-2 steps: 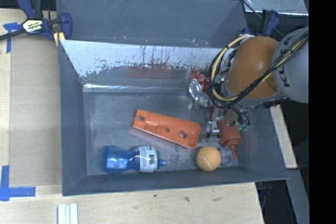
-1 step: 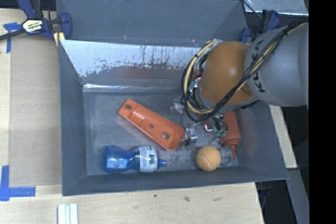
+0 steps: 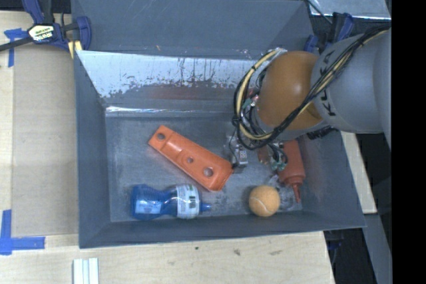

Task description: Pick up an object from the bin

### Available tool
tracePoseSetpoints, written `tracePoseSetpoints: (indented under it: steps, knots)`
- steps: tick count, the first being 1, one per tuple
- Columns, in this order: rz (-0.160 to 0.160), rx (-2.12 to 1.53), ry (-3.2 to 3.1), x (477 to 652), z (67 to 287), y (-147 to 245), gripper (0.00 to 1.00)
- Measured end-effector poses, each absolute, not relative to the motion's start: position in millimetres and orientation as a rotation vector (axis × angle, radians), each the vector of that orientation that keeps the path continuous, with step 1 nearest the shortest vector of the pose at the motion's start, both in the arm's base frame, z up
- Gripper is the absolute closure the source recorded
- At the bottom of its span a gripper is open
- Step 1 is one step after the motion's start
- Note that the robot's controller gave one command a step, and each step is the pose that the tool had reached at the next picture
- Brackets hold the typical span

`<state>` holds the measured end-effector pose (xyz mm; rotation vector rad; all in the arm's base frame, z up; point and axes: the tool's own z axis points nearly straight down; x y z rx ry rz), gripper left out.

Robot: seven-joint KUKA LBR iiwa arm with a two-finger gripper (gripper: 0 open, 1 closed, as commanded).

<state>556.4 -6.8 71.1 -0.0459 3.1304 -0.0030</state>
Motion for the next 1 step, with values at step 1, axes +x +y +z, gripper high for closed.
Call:
tracePoseSetpoints:
  steps: [1]
  knots:
    - [-0.003, -0.046, 3.130, 556.4, 71.1, -6.7, 1.00]
